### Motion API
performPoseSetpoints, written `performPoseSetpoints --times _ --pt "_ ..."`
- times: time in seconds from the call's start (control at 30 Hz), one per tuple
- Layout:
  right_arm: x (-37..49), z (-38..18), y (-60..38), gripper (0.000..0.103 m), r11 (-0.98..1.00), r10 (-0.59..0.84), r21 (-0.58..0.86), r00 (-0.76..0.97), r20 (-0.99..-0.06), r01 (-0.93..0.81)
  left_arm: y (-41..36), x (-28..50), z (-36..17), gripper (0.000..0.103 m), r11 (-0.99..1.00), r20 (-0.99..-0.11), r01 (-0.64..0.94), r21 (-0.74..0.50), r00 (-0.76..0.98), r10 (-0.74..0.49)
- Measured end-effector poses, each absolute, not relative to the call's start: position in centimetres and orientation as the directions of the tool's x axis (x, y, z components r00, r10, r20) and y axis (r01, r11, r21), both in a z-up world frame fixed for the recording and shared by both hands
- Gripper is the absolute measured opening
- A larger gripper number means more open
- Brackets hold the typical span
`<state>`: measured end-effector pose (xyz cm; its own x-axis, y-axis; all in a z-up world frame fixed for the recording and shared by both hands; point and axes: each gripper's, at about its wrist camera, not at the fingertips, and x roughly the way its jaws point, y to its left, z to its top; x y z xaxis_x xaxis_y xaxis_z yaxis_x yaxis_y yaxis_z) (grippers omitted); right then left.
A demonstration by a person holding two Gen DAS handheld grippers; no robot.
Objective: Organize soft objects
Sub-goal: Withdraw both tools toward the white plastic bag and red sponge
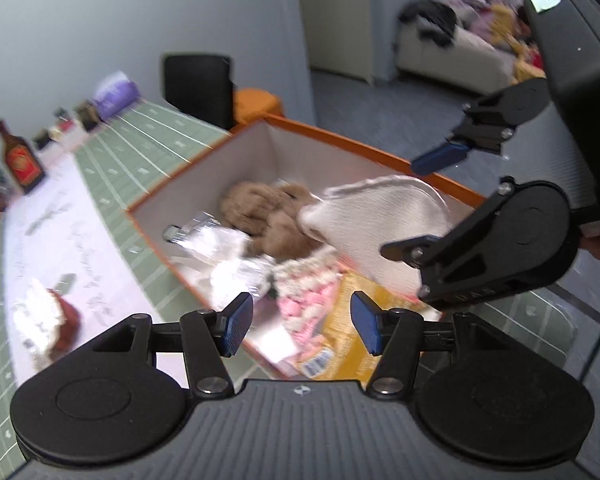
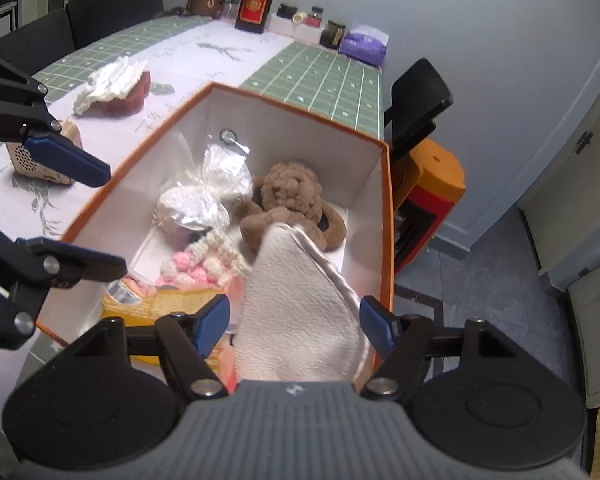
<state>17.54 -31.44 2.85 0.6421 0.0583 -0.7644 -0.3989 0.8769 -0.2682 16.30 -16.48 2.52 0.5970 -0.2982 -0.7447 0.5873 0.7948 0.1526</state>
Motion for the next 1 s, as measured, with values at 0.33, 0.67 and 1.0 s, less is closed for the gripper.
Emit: performPoseSetpoints --times 0.33,0.67,1.0 --pt "13.8 4.1 -28.1 0.071 0.878 0.154 -0.228 0.699 -0.699 -0.421 -11.2 13.1 3.2 0.066 0.898 -0.628 0.414 0.147 0.741 -0.239" --pt "9.0 3.8 -23.2 0.071 0.871 0.317 -0.1 0.705 -0.635 -0.481 -5.5 9.2 3.1 0.066 0.953 -0.548 0.28 0.117 0.818 -0.173" --pt "6.3 1.4 -18.3 0.071 0.866 0.415 0.022 0.692 -0.59 -0.5 0.2 6.1 1.1 0.066 0.981 -0.553 0.179 0.078 0.826 -0.107"
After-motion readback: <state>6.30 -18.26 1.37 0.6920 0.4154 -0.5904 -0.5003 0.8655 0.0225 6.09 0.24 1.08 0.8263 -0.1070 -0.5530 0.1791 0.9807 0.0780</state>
